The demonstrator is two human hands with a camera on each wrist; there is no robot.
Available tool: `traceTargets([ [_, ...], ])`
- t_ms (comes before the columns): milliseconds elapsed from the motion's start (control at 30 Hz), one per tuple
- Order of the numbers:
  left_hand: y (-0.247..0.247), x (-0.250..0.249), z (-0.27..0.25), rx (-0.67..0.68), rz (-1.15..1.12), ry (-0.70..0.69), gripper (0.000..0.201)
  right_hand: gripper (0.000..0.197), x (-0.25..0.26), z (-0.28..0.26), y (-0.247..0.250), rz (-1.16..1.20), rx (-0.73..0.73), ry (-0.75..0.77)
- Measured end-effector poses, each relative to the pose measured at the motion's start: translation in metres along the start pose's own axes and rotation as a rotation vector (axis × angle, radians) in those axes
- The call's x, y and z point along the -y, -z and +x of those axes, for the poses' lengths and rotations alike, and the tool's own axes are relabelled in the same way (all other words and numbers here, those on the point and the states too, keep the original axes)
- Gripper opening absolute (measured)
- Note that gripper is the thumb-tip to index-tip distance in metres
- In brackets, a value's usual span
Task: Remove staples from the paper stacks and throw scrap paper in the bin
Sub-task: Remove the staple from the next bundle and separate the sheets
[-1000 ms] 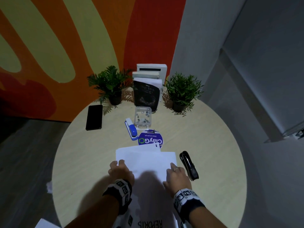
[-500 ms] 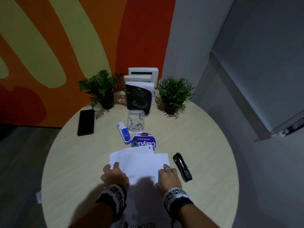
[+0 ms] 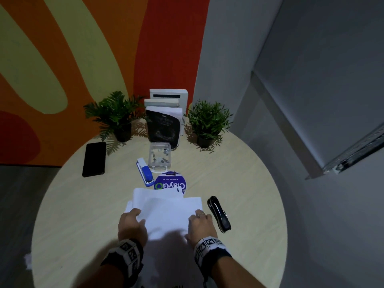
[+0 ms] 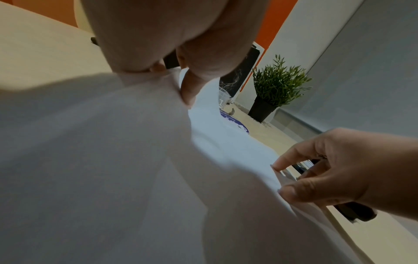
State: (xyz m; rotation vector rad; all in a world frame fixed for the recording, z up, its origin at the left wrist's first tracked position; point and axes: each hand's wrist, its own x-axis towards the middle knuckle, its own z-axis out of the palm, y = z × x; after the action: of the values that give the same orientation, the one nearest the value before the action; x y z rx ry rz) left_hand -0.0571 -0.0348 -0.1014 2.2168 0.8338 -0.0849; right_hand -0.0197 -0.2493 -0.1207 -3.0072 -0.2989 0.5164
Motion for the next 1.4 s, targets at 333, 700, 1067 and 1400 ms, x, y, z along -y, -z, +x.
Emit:
traceTargets([
  [333, 0.023, -0.020, 0.002, 0.008, -0.135, 0.064, 0.025, 0.054, 0.013, 0.010, 0.025, 0.013, 0.073, -0.080],
  [700, 0.065, -0.032, 0.000, 0.114, -0.709, -0.064, 0.026, 0.044, 0.005, -0.010, 0.072, 0.989, -0.031, -0.273],
  [1067, 0.049, -0.009, -0.013, 0.042, -0.380, -0.066, 0.018, 0.021, -0.054, -0.025, 0.044, 0.786, -0.116, -0.361],
  [1400, 0.033, -0.009, -0.016, 0.341, -0.370, 0.128, 0.047, 0.019, -0.011, -0.017, 0.048, 0.752, -0.025, -0.196],
])
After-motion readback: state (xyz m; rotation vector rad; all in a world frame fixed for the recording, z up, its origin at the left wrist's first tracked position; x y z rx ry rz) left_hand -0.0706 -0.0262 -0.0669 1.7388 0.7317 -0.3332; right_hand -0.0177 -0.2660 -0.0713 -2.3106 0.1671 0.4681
